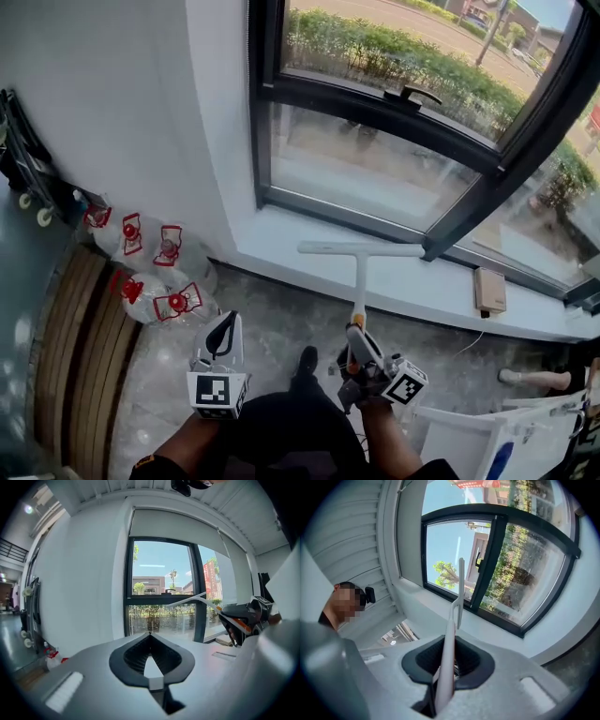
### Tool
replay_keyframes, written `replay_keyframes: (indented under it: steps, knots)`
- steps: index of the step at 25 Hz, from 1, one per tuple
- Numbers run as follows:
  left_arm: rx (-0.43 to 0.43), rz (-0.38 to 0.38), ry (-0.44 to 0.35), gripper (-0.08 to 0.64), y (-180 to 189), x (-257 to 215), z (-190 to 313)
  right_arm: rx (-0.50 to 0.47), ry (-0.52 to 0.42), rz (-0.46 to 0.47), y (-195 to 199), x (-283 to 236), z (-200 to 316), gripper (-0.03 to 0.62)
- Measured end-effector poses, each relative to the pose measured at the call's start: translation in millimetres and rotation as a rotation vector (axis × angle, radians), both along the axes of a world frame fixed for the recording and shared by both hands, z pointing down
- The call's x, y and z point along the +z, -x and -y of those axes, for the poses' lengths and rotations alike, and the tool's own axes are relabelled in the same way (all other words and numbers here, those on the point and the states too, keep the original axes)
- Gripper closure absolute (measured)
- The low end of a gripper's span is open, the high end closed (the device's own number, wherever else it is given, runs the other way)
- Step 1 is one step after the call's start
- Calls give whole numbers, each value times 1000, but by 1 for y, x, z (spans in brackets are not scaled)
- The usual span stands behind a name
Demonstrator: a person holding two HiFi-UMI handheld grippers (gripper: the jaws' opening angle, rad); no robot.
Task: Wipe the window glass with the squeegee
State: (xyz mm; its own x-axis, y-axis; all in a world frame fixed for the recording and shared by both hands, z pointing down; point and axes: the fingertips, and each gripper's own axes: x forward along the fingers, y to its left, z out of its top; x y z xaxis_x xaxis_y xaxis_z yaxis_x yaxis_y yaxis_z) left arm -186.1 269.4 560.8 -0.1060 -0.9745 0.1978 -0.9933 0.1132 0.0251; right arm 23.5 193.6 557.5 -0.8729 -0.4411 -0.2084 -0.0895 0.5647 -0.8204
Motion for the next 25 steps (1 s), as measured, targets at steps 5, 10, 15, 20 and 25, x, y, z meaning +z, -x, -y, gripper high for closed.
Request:
replay_keyframes:
  steps: [5,10,15,20,25]
  knots:
    - [-52,56,-11,543,-10,-14,81,-35,24,1,-15,4,75,549]
    - [-142,91,6,543,-3,-20,139,-84,15,9,-23,6,129,549]
    - [-180,115,28,543,-5,-23,163,-81,30,19,-37,13,152,549]
    - [-142,124,28,543,-9,-23,192,-49,37,36,-41,16,168,549]
    - [-85,113,23,543,-11,-28,233,3,37,35,-45,14,181,549]
